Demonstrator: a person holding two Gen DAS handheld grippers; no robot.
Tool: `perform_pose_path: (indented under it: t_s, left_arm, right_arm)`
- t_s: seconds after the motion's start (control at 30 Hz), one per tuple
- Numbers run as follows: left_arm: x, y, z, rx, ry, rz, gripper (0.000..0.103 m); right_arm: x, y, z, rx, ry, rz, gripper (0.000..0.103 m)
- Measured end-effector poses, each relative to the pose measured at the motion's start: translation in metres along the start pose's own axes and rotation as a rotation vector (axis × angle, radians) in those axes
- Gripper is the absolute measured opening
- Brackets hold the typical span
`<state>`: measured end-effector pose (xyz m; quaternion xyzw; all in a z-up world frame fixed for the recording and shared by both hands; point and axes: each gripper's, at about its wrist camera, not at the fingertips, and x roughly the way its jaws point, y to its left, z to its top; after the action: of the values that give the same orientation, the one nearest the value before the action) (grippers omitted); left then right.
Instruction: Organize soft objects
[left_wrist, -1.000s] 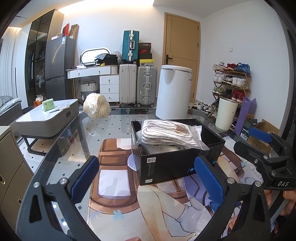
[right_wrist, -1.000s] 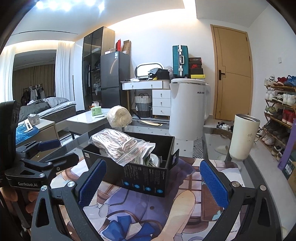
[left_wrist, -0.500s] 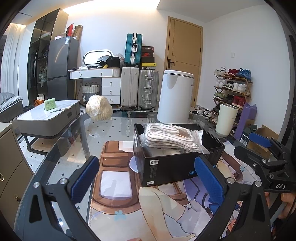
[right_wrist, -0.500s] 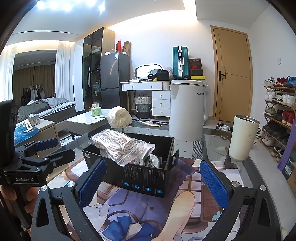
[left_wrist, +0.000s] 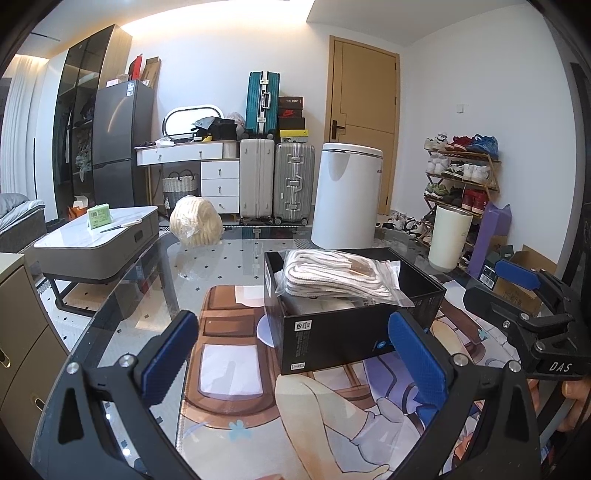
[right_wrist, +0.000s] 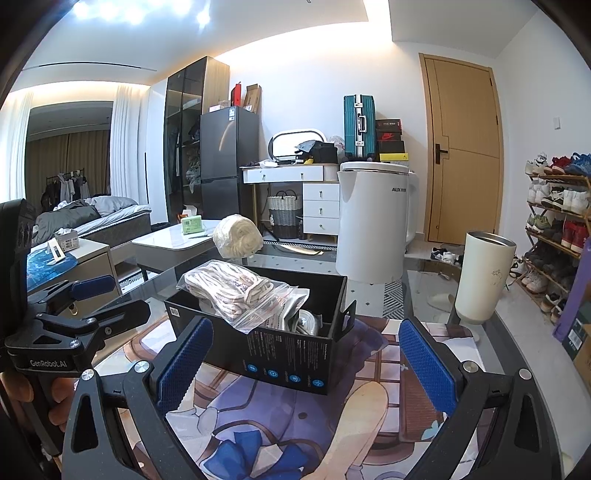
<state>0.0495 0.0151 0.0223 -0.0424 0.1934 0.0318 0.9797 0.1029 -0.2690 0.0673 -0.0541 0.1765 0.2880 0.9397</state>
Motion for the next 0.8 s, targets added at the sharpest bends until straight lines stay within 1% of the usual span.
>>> perform_pose_path:
  t_s: [0.43,0.5,0.67,0.8]
  left_arm:
    - [0.0003,-0.0003,0.0004,-0.001,-0.003,0.002,0.103]
    - [0.0005,-0.0009,0.0005,0.002,-0.002,0.010,0.103]
    - [-0.0021,-0.0018,0.0001,0.005,-0.018,0.062,0.103]
    - [-0.0027,0.0008,0.0000,-0.004,-0.022,0.065,0.103]
  right_arm:
    - [-0.0004,-0.0004,0.0003,0.000,-0.001,0.000,0.102]
    - [-0.0010,0.0001,-0.0002,0.000,-0.002,0.000,0.102]
    - [-0.0009,0.0001,-0.0003,-0.003,-0.004,-0.001,0.102]
    - [-0.0017,0.0003,0.0000,-0.003,-0.003,-0.001,0.102]
